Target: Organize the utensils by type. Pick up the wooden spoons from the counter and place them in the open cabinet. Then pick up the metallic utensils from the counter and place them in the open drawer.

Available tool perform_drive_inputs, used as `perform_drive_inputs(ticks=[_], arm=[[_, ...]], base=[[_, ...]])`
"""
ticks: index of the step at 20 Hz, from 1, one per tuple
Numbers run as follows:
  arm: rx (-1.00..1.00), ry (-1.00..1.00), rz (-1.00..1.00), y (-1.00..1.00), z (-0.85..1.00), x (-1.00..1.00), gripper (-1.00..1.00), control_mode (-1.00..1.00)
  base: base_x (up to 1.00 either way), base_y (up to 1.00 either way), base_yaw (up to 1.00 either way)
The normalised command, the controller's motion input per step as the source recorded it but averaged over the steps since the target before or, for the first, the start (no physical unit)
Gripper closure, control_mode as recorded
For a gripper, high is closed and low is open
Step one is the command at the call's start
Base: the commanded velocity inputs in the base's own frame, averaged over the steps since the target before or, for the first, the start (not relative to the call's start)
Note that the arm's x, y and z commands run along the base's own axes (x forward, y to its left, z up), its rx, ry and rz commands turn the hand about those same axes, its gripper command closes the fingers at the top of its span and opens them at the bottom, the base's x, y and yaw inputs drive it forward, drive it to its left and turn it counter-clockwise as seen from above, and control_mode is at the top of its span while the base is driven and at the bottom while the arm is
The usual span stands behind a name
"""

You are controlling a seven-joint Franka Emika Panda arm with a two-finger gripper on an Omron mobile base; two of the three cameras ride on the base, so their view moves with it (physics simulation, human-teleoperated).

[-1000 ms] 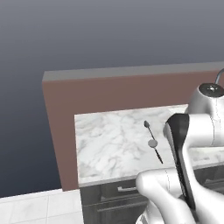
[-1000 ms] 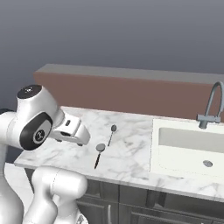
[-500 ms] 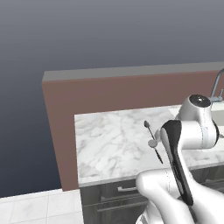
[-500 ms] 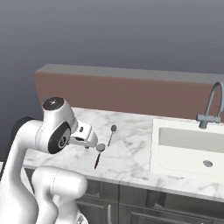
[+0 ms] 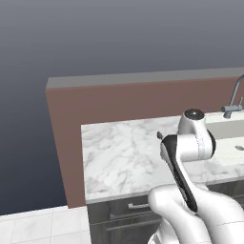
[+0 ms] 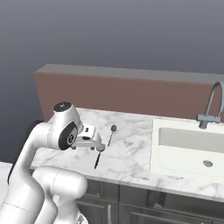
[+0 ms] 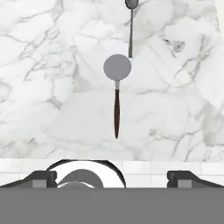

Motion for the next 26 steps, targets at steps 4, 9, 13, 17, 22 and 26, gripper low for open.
perform_drive_inputs(ticks=[4, 9, 13, 17, 22, 26], arm=[[-0.01, 0.24, 0.00, -0.08, -0.57, 0.26, -1.00, -1.00], [0.01, 0.08, 0.00, -0.15, -0.56, 0.19, -1.00, -1.00], [0.01, 0.02, 0.02, -0.23, -0.46, 0.33, -1.00, -1.00], [0.00, 0.00, 0.01, -0.10, -0.41, 0.37, -1.00, -1.00], [0.01, 0.00, 0.00, -0.01, -0.33, 0.41, -1.00, -1.00], [0.05, 0.03, 0.00, 0.00, -0.31, 0.10, -1.00, -1.00]], base=[[0.00, 0.00, 0.00], [0.00, 0.00, 0.00], [0.00, 0.00, 0.00], [0.00, 0.00, 0.00], [0.00, 0.00, 0.00], [0.00, 0.00, 0.00]])
